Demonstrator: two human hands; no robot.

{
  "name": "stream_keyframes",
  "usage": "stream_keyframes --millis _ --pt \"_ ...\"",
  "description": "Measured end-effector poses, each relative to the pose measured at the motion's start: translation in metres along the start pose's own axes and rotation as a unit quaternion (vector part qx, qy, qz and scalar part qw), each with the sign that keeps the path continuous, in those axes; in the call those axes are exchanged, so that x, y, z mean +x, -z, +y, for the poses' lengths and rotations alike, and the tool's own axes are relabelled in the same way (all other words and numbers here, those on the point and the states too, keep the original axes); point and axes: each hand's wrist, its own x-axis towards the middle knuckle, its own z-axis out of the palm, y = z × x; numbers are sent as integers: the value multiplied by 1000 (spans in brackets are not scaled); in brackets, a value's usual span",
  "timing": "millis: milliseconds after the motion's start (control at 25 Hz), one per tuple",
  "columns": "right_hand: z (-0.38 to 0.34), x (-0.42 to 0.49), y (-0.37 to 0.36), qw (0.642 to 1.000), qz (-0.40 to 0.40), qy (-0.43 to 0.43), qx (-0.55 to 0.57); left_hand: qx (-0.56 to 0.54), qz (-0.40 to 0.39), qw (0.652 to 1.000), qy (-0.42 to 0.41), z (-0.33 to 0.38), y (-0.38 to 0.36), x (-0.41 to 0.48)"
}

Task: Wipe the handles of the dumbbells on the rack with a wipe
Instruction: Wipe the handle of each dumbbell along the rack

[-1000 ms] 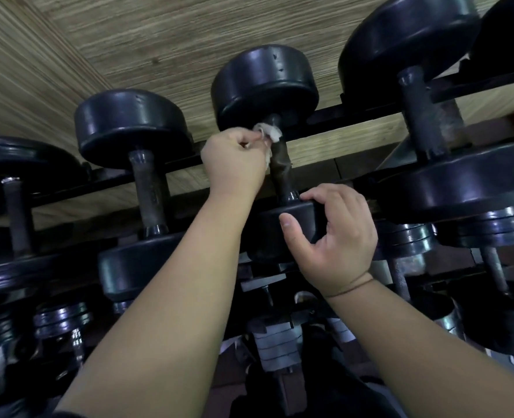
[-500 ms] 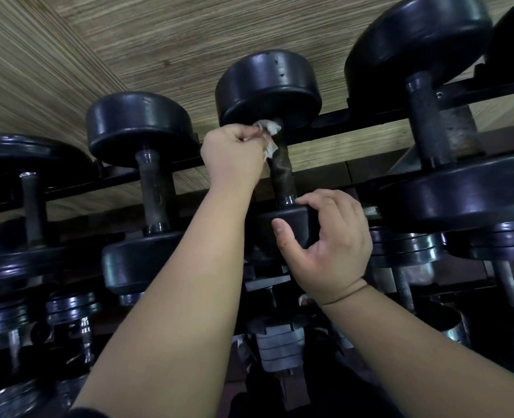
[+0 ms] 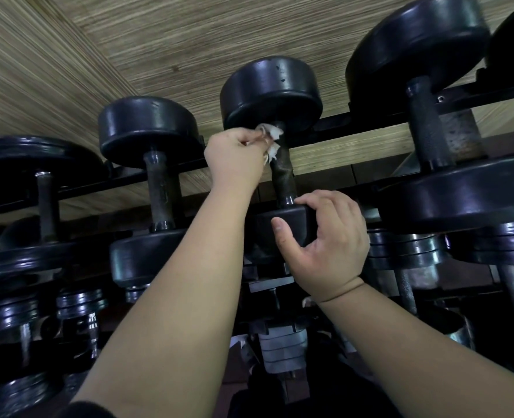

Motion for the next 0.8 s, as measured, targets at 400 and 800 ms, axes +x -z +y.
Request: stream_keyframes --millis 400,800 --pt "-2 1 0 1000 3 -2 2 -6 -46 997 63 -11 13 -15" --pt "1 0 -1 1000 0 2 5 65 -193 973 106 -23 35 -32"
